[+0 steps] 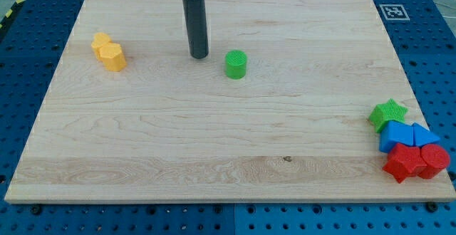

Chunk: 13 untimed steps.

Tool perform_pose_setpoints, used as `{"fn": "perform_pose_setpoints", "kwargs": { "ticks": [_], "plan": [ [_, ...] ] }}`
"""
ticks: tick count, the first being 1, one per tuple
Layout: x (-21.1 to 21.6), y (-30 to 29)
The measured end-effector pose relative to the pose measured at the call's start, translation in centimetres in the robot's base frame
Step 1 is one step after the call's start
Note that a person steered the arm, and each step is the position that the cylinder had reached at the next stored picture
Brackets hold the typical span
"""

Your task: Move green circle to the bottom right

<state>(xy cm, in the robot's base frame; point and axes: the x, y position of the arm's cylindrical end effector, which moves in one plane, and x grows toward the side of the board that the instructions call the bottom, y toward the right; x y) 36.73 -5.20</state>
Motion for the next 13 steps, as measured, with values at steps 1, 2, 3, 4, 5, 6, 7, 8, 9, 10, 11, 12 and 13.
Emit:
{"fn": "perform_pose_setpoints", "kwargs": {
  "ticks": [1, 2, 3, 4, 5, 6, 7, 8, 9, 10, 11, 12, 13],
  "plan": [
    [1.6, 0.7],
    [2.8, 3.0],
    [1.3, 5.9],
    [0.0, 8.4],
    [1.7, 9.3],
    [5.1, 9.3],
    [6.6, 9.4],
    [6.6, 7.7],
    [7.3, 5.0],
    [8.6, 5.4],
    [8.6, 8.8],
    [9.1, 12.8],
    [12.5, 16.1]
  ]
}}
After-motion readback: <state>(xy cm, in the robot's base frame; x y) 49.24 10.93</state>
